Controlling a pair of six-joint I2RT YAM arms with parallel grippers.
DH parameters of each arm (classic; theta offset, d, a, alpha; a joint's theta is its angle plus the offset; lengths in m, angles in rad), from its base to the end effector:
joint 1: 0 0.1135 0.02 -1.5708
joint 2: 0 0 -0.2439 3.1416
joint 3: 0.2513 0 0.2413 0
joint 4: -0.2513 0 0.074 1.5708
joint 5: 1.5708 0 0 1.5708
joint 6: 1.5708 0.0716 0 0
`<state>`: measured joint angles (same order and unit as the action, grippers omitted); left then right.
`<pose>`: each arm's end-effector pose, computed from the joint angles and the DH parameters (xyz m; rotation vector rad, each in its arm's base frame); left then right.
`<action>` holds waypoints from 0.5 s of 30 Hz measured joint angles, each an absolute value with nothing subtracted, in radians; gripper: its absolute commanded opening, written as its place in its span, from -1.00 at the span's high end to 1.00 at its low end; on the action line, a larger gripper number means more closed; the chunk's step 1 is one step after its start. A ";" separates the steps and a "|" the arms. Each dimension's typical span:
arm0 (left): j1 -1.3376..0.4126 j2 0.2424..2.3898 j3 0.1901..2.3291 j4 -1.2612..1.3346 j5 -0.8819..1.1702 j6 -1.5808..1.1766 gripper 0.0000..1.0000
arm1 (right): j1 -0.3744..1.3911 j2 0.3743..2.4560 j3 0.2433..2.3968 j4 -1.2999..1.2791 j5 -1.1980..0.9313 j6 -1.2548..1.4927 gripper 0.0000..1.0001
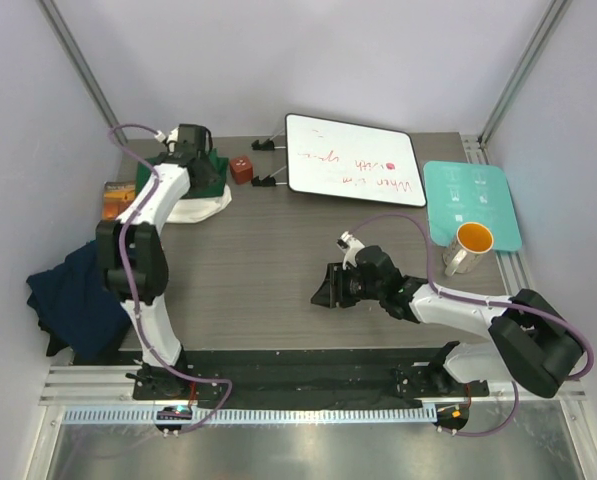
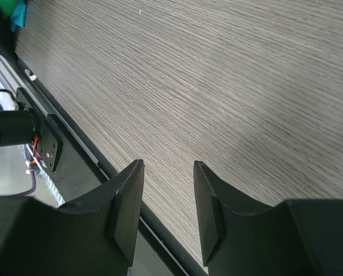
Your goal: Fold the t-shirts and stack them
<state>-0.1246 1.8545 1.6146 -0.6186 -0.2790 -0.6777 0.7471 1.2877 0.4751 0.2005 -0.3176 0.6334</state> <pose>0.4221 -0.0330 0.2423 -0.7703 2.2582 -0.0381 0.1846 0.2015 0.1376 -0.3317 2.3559 1.0775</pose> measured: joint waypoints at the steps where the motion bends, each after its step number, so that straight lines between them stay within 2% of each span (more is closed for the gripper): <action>1: -0.125 1.891 1.627 -0.615 -0.269 -0.677 0.01 | 0.747 1.288 0.476 0.197 -0.316 0.631 0.08; 6: -0.126 2.013 1.649 -0.616 -0.248 -0.672 -0.01 | 0.747 1.288 0.479 0.179 -0.308 0.622 0.09; 15: -0.126 2.023 1.650 -0.560 -0.243 -0.646 -0.02 | 0.747 1.288 0.484 0.139 -0.300 0.596 0.08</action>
<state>-0.1261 2.0232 1.6505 -0.5602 -0.2428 -0.6460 0.7471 1.2877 0.4843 0.1387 -0.3000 0.5957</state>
